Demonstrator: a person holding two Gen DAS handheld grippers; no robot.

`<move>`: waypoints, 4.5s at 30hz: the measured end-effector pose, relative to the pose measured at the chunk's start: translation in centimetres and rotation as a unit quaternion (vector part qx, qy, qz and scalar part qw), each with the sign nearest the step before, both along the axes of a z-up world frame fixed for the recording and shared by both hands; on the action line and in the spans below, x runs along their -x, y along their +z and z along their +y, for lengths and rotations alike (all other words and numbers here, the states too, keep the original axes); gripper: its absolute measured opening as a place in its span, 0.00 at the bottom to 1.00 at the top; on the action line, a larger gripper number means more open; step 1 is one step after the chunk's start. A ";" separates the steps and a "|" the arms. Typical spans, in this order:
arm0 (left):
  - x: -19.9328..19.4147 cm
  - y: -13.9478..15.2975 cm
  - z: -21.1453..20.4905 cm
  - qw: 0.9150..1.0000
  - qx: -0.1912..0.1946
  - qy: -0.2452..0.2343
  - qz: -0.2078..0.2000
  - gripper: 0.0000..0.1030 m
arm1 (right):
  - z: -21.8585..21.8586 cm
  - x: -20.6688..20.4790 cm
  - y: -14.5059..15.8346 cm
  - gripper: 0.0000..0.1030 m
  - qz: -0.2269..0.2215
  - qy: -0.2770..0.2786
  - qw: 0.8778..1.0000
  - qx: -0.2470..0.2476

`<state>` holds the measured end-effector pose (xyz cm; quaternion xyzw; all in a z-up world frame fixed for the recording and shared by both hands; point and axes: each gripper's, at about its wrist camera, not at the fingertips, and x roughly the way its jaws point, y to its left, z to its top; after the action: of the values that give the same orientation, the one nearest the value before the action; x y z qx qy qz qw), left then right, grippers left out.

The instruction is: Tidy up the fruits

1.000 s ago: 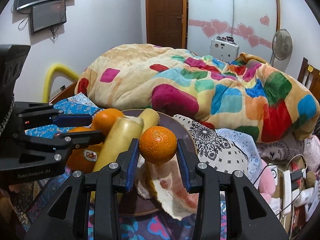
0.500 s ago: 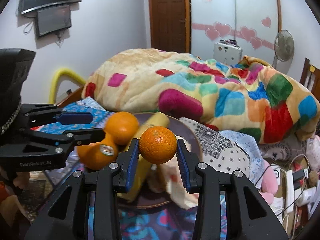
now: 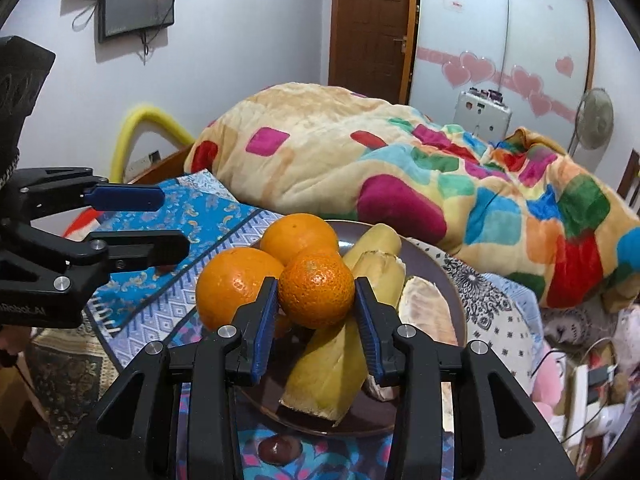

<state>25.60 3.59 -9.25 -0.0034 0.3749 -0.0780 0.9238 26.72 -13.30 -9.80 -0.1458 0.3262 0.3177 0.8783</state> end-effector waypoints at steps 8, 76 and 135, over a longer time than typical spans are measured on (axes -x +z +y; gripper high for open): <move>0.4 -0.9 0.7 1.000 0.002 0.005 0.010 0.54 | -0.3 0.3 0.1 0.42 0.006 -0.003 1.000 0.004; -1.1 -6.9 5.0 0.993 -0.034 0.047 0.101 0.17 | -7.4 3.3 -2.7 0.18 0.061 -0.054 0.996 -0.016; 1.6 -3.4 -8.2 0.996 -0.010 -0.083 0.037 0.36 | -6.1 0.9 -2.6 0.29 0.064 -0.044 0.997 -0.008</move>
<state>24.00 -4.57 -12.70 0.0341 0.4090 -0.1501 0.8995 25.79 -19.40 -12.42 -0.1033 0.3853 0.2905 0.8698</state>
